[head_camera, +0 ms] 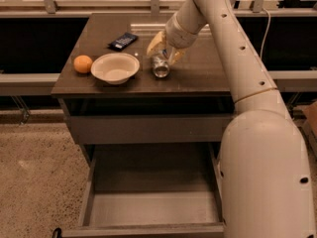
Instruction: Pick redbull can from middle drawer and place on counter
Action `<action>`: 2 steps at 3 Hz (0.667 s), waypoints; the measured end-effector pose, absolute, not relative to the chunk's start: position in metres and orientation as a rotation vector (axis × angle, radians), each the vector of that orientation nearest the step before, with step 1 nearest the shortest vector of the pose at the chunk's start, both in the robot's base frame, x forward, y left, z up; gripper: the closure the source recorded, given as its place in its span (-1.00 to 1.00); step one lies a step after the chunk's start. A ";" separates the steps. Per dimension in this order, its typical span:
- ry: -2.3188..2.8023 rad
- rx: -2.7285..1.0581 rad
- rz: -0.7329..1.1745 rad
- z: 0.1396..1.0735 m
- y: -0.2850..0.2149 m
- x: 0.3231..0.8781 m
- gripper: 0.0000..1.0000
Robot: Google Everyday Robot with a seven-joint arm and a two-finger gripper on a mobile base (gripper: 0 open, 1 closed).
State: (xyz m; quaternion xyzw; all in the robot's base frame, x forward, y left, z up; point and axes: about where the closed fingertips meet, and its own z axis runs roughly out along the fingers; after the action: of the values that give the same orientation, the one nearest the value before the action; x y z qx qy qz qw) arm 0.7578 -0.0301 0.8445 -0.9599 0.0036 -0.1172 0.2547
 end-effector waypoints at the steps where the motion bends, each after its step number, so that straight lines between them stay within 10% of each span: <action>1: 0.019 -2.594 -0.343 0.846 -0.029 0.762 -1.00; 2: 0.061 -2.574 -0.385 0.860 -0.045 0.761 -1.00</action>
Offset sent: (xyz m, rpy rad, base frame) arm -0.0131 -0.0460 0.0346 0.0333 -0.0474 -0.0886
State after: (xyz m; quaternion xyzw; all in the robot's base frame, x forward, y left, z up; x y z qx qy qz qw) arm 0.7609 -0.0453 0.8595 -0.9531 0.0226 -0.1427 0.2660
